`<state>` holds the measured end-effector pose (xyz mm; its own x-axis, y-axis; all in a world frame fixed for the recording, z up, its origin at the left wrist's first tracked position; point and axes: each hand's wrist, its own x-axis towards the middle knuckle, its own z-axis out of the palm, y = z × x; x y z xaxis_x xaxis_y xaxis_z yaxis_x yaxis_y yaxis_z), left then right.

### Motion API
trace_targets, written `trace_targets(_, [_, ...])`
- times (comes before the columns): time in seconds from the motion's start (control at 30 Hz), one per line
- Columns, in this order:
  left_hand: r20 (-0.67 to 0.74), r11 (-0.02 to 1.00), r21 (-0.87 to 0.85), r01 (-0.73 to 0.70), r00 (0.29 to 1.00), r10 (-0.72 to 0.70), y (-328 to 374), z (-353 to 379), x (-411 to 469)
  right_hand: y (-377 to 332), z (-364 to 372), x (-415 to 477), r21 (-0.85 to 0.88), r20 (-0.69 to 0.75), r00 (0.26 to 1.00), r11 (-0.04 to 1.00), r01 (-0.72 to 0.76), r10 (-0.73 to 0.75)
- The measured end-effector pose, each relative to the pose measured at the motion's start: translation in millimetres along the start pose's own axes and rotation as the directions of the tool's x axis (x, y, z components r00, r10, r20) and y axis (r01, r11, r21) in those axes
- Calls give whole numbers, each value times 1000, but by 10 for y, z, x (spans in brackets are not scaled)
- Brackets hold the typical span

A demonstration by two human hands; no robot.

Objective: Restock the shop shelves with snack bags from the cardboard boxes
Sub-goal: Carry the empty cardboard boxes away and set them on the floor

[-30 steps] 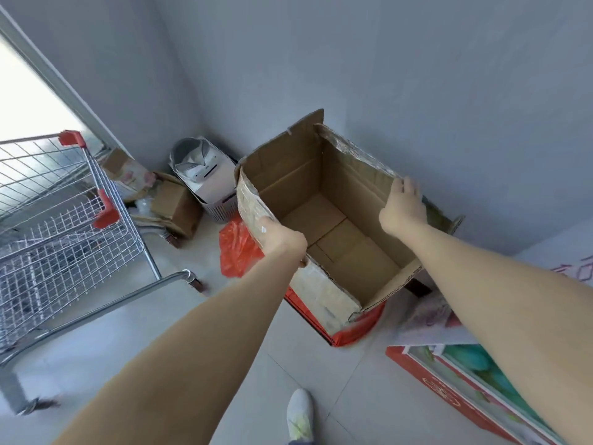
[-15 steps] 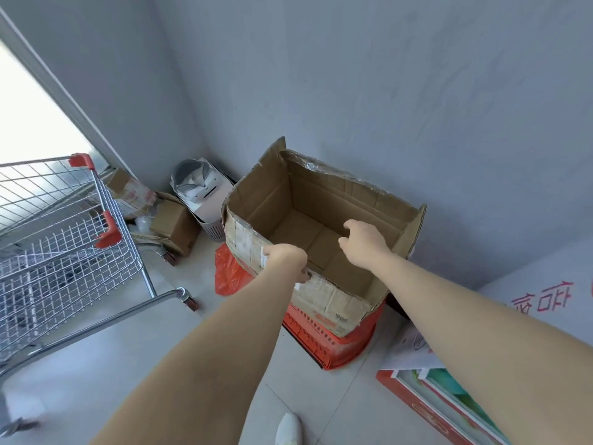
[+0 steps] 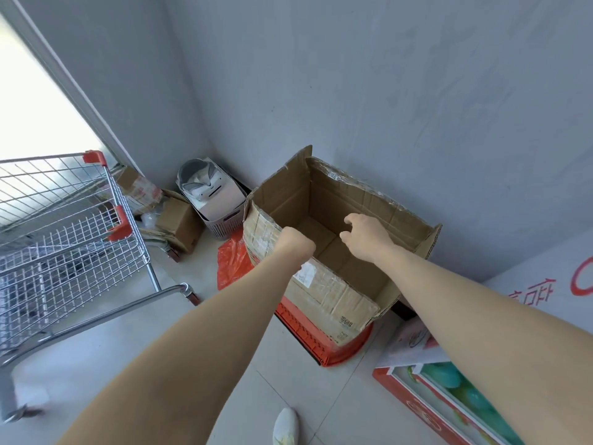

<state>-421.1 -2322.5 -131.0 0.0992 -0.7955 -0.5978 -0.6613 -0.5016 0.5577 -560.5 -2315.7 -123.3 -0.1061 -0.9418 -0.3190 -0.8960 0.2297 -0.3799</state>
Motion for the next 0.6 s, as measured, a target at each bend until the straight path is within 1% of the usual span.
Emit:
trace_targets(0.03, [25, 999, -4, -44, 999, 44, 11, -75, -66, -42, -42, -44, 1, -4, 1000, 1000, 13, -13])
trace_targets(0.07, [16, 994, 43, -97, 995, 96, 37, -146, -132, -90, -85, -94, -1, -9, 999, 1000, 31, -31])
trace_targets(0.1, [12, 988, 43, -146, 989, 145, 46, -240, -227, -150, -131, -153, -6, -16, 998, 998, 58, -58])
trace_targets(0.17, [-33, 965, 124, -230, 971, 236, 28, -451, -486, -294, -220, -304, -20, -26, 993, 993, 118, -119])
trace_targets(0.27, [-117, 939, 226, -261, 949, 292, -132, -796, -995, -585, -326, -577, -65, 1, 967, 965, 255, -255])
trace_targets(0.37, [-245, 917, 341, -208, 922, 301, -438, -1075, -1611, -974, -355, -935, -182, 43, 897, 880, 439, -439])
trace_targets(0.43, [-328, 918, 377, -120, 910, 254, -703, -1187, -2098, -1259, -295, -1283, -272, 81, 807, 766, 583, -585])
trace_targets(0.53, [-469, 936, 351, 35, 872, 143, -1168, -1248, -2842, -1625, -132, -1926, -361, 132, 598, 524, 772, -790])
trace_targets(0.6, [-537, 940, 309, 146, 843, 46, -1509, -1200, -3362, -1796, 0, -2449, -383, 193, 455, 360, 850, -869])
